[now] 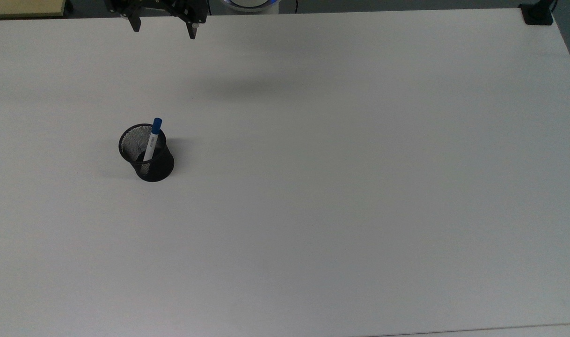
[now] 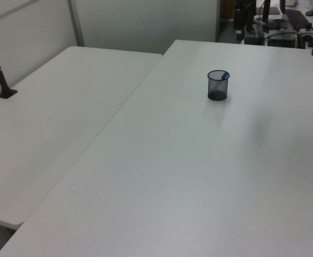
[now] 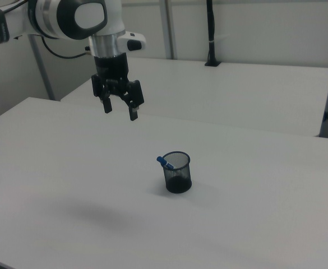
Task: Remove the marker
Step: 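Move the gripper down over the black mesh cup toward the marker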
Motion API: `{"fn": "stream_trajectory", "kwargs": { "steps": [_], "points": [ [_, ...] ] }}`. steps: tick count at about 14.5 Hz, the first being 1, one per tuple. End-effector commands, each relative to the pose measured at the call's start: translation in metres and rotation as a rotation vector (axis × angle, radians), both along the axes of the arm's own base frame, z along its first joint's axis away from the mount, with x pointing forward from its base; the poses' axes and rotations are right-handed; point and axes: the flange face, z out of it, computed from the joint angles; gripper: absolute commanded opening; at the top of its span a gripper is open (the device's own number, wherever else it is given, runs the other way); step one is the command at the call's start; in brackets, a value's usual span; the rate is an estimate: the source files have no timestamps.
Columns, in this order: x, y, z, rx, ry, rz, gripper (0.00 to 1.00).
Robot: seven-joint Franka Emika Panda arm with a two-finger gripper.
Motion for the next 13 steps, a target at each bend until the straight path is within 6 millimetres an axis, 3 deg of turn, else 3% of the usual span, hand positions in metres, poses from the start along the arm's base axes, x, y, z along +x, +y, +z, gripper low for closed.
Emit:
{"fn": "stream_trajectory", "kwargs": {
  "steps": [1,3,9,11,13],
  "points": [
    [0.005,0.016,-0.012,0.0,0.025,0.118,1.0],
    [0.007,0.022,-0.016,-0.001,0.03,0.13,1.0],
    [0.011,0.016,-0.016,-0.012,0.018,0.127,1.0],
    [0.019,0.011,-0.027,-0.023,0.014,0.123,1.0],
    [0.026,-0.009,-0.029,-0.039,-0.048,0.092,0.99]
  ]
}}
